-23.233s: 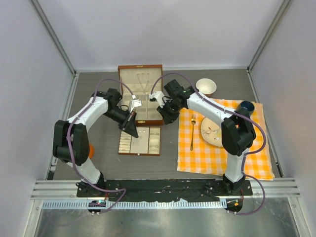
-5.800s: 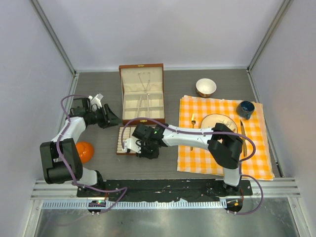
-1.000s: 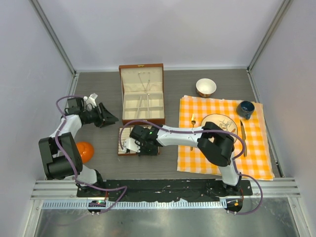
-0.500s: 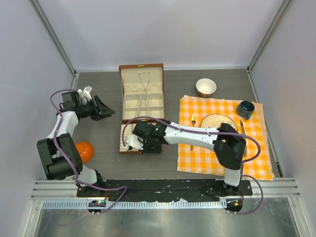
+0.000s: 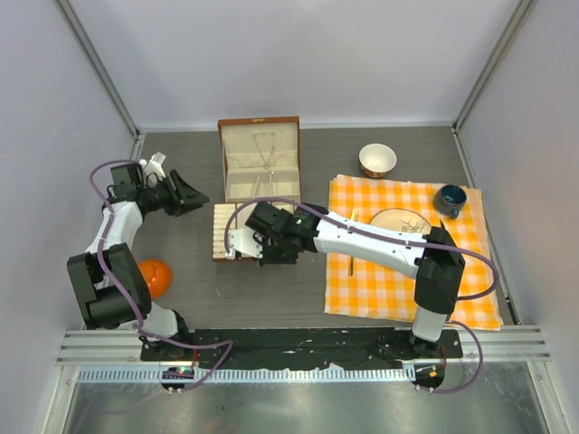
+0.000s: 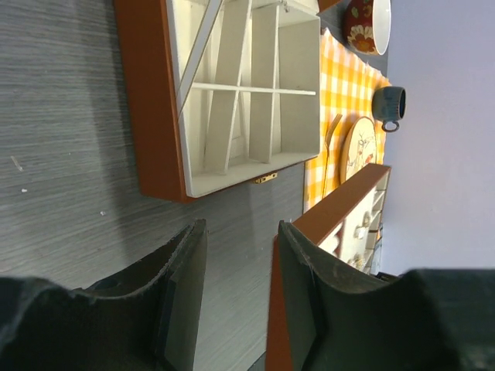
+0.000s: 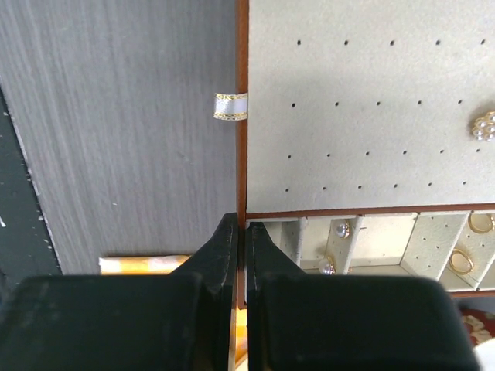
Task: Organize the mixed jewelry
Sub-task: Pick up the compartment layer from the center of the board, then place the compartment layer in the jewelry box.
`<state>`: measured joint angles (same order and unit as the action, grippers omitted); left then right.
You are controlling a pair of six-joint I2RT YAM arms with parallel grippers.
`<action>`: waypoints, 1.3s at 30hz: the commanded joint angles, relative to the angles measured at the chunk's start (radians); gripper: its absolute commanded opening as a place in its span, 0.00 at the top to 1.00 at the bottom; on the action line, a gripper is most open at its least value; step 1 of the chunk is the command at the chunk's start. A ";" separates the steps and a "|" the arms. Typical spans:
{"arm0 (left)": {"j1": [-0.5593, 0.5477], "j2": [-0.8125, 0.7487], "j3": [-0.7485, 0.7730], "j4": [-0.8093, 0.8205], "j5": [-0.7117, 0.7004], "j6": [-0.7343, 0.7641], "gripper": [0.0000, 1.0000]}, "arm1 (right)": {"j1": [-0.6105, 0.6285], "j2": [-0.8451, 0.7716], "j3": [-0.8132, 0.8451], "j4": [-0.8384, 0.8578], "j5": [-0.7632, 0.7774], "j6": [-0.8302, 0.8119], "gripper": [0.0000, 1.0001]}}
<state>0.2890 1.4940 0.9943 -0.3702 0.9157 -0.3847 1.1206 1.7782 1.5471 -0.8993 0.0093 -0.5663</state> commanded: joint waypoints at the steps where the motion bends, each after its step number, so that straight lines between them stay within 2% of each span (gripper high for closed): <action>1: 0.010 0.000 0.056 0.022 0.000 0.010 0.55 | -0.070 -0.007 0.113 -0.009 0.008 -0.078 0.99; 11: 0.021 0.067 0.147 -0.004 0.015 0.017 0.55 | -0.232 0.188 0.398 -0.153 -0.094 -0.214 0.99; 20: 0.024 0.172 0.217 -0.006 0.026 0.006 0.55 | -0.329 0.375 0.614 -0.237 -0.147 -0.309 0.99; 30: 0.025 0.255 0.247 0.002 0.041 -0.006 0.55 | -0.367 0.463 0.682 -0.259 -0.169 -0.376 0.99; 39: 0.025 0.268 0.256 0.010 0.041 -0.019 0.55 | -0.383 0.492 0.703 -0.257 -0.193 -0.392 0.99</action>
<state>0.3042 1.7645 1.2098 -0.3775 0.9283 -0.3904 0.7437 2.2795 2.1918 -1.1759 -0.1562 -0.9321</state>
